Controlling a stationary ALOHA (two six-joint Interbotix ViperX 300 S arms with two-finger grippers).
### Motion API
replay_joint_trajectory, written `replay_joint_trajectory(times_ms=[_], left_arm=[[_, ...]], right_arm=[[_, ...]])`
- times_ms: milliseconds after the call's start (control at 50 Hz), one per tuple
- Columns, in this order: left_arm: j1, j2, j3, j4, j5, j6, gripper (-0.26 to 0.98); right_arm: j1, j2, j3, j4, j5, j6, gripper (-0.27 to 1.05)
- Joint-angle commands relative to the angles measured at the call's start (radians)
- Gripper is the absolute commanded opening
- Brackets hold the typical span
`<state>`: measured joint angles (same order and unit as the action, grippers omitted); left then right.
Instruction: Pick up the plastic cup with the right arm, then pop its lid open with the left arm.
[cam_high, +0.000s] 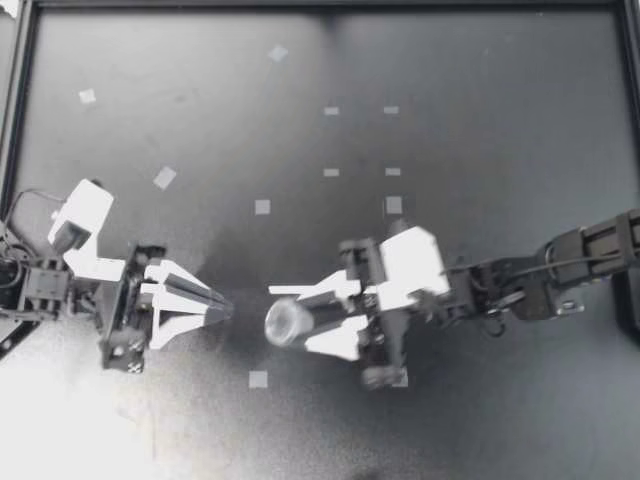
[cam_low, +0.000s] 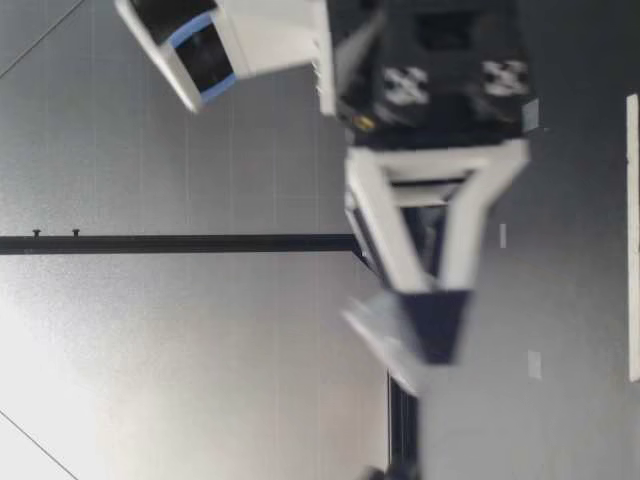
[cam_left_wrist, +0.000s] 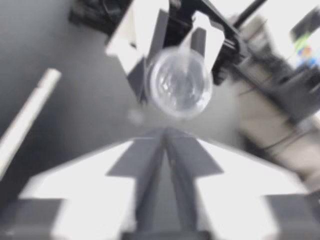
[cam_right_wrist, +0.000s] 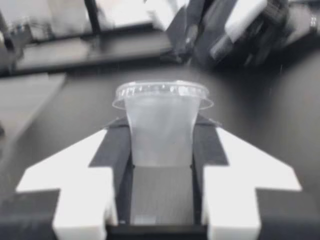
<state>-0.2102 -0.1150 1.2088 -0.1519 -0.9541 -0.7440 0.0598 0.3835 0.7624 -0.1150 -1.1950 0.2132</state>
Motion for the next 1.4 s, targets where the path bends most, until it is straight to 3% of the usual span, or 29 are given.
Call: replay_joint_trajectory(times_ms=[0, 120, 260, 600, 1380], left_arm=[[-0.002, 0.005, -0.046, -0.002, 0.000, -0.100, 0.61], [-0.002, 0.031, -0.080, -0.028, 0.018, -0.345, 0.84], [-0.002, 0.034, -0.086, -0.032, -0.008, -0.479, 0.79], [-0.002, 0.005, -0.127, -0.037, -0.080, -0.483, 0.77], [-0.002, -0.037, -0.115, -0.037, -0.092, -0.423, 0.77]], right_arm=[[-0.021, -0.031, -0.005, 0.000, -0.084, -0.003, 0.23], [-0.038, -0.029, -0.003, -0.008, -0.178, -0.012, 0.23], [-0.041, -0.025, -0.002, -0.015, -0.207, -0.063, 0.23], [-0.041, 0.011, -0.037, -0.018, -0.199, -0.074, 0.23], [-0.034, 0.114, -0.038, -0.017, 0.025, -0.003, 0.23]])
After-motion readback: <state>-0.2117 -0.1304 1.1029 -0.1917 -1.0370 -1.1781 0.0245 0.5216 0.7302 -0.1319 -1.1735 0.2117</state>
